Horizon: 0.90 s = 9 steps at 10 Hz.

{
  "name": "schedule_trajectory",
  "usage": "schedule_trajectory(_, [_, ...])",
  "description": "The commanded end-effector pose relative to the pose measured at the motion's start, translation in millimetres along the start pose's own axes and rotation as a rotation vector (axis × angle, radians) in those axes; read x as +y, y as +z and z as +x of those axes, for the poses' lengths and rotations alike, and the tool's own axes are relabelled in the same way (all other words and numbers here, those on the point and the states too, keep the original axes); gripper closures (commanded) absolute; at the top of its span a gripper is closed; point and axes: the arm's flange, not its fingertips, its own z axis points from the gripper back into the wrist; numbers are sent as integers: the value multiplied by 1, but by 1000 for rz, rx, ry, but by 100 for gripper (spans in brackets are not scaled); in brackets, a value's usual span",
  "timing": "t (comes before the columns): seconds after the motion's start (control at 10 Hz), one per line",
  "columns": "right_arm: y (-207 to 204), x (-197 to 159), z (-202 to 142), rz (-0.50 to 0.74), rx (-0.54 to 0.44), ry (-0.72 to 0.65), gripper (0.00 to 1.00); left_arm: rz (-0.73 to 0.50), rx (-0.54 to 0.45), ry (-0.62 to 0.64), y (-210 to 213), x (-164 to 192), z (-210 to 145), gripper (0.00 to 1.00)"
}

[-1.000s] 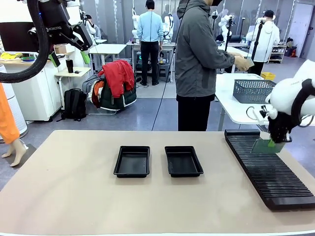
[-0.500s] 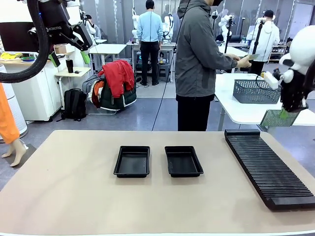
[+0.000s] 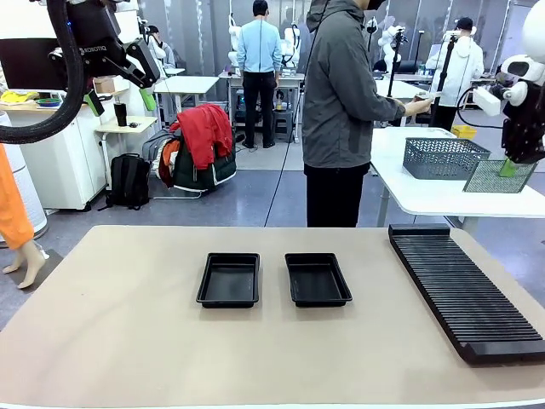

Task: Inspect and transfer BCBs to ESD trays.
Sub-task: Pick up the Blank PCB from the PCB Rack and place it in the left ESD tray.

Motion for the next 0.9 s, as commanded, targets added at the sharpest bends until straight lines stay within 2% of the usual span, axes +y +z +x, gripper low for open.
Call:
schedule_trajectory(0.0, [2, -3, -6, 1, -23, -5, 100, 2, -1, 0, 0, 0, -1, 0])
schedule_trajectory(0.1, [0, 0, 0, 0, 0, 0, 100, 2, -1, 0, 0, 0, -1, 0])
schedule_trajectory(0.8, [0, 0, 0, 0, 0, 0, 100, 2, -1, 0, 0, 0, -1, 0])
